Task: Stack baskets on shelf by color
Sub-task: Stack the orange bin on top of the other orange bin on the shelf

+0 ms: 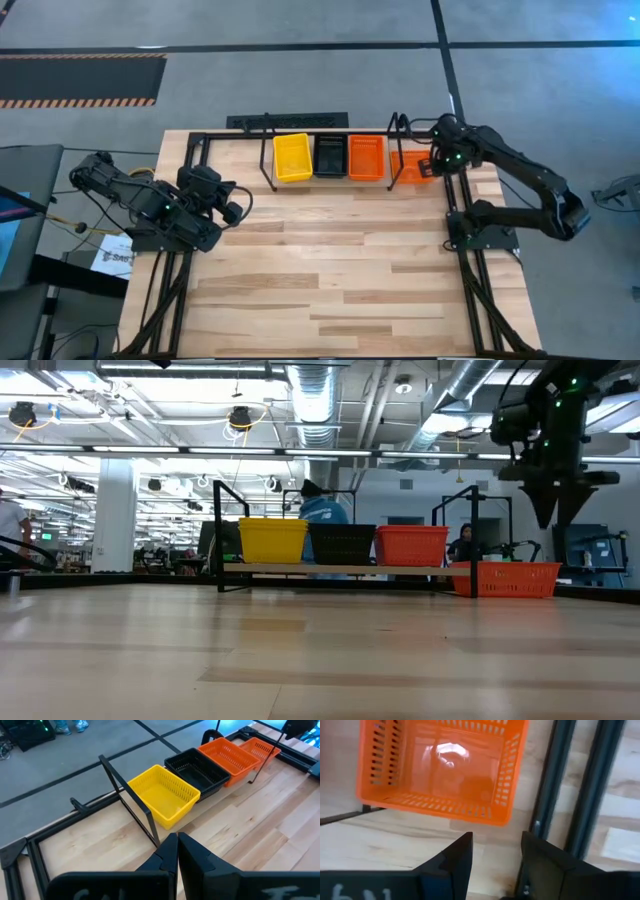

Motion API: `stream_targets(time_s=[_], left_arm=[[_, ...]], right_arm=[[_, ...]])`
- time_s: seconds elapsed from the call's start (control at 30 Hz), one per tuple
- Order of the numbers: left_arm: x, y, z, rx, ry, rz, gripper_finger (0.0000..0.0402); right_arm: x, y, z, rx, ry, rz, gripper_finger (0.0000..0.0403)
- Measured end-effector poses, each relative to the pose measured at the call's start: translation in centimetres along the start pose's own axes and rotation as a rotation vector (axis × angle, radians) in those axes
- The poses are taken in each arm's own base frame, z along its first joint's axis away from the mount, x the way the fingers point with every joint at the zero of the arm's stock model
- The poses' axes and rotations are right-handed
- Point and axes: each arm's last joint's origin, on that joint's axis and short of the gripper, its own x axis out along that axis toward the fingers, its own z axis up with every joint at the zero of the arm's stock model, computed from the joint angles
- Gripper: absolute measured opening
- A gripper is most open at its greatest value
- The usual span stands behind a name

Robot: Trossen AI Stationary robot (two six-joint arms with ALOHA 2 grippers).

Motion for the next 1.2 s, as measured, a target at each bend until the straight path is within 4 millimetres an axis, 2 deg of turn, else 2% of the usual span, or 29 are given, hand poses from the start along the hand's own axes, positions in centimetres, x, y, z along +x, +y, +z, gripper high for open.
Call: stream_targets(time_s=[0.2,0.33,0.47,0.77,1.2], left_arm=[[0.0,0.0,0.0,0.029,0.001,0.0,0.0],[0.0,0.0,0.0,0.052,0.002,0.0,0.0],[0.0,0.0,0.0,0.074,0.004,-0.001,0.0],[0.0,0.0,0.0,0.08,0.009,0.0,0.0],[0.0,0.1,0.0,0.085,0.006,0.005,0.0]], right_arm=[[3.5,-0.7,-1.0,0.104,0.079,-0.039,0.0191],[5.9,-1.3,-1.8,0.173,0.101,0.009,0.019],[7.2,-1.6,-2.2,0.223,0.088,0.04,0.0185],[6.6,-0.9,-1.7,0.189,0.126,0.206,0.0185],[4.5,0.4,-1.6,0.08,0.151,0.196,0.0192]])
